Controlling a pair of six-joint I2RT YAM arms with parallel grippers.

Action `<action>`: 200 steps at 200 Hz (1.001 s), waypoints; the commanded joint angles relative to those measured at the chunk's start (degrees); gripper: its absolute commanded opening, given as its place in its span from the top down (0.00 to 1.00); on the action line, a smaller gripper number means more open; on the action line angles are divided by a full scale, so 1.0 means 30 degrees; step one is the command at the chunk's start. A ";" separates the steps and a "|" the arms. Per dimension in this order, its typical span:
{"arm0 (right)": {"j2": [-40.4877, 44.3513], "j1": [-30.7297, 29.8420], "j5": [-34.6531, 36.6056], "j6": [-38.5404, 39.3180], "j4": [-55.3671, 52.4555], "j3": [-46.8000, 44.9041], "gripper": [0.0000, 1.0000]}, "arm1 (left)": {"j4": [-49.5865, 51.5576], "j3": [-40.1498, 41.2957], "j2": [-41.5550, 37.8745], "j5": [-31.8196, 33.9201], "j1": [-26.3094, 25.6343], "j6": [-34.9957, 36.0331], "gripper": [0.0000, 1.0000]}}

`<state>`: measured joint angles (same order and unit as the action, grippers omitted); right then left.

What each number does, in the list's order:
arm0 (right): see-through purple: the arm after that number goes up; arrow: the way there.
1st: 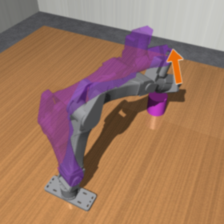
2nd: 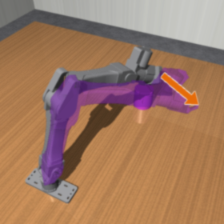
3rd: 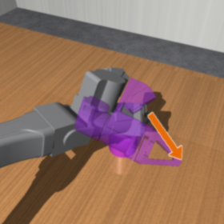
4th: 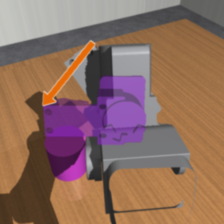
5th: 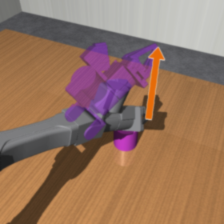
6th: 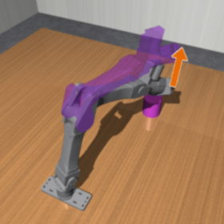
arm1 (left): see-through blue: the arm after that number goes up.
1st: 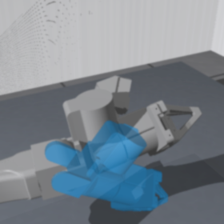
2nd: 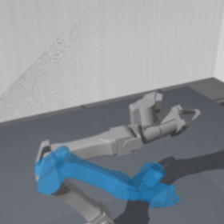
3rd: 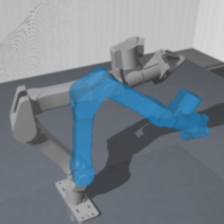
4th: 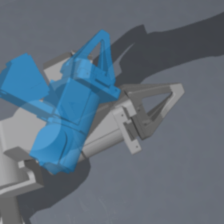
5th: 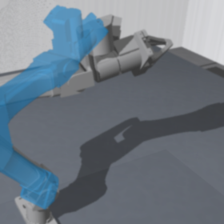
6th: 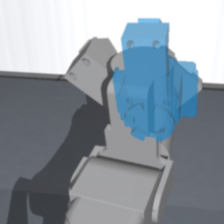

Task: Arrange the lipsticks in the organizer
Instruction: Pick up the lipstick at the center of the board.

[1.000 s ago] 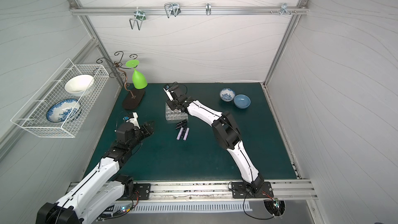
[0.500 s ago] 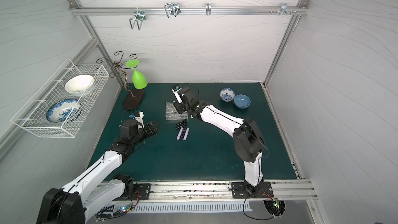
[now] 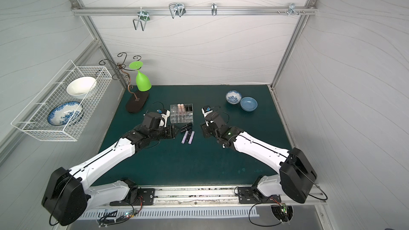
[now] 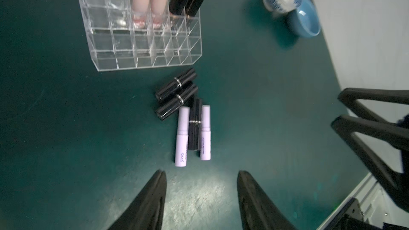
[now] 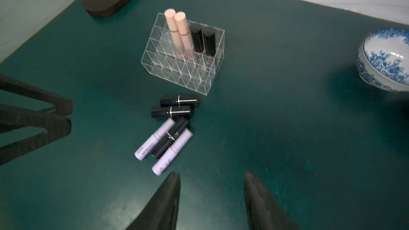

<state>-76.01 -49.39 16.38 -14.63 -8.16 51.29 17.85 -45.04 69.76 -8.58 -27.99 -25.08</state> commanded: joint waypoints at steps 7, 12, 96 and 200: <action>0.1236 0.0319 0.0510 -0.0673 0.0245 -0.0441 0.55 | 0.3884 -0.1512 0.1461 0.1035 -0.0834 0.1818 0.44; 0.1160 0.0466 0.0369 -0.0709 0.0267 -0.0501 0.56 | 0.4053 -0.1694 0.1699 0.1080 -0.0997 0.1896 0.44; 0.1049 0.1304 -0.0326 -0.0964 0.0873 -0.0971 0.59 | 0.5506 -0.3459 0.4857 0.0487 -0.1503 0.2678 0.47; 0.1309 0.1314 -0.0686 -0.1298 0.0637 -0.1197 0.62 | 0.2984 -0.2935 0.6405 0.0165 -0.1507 0.2944 0.52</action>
<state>-73.06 -45.71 14.83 -17.85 -6.87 48.03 29.58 -53.54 87.70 -7.55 -32.36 -16.91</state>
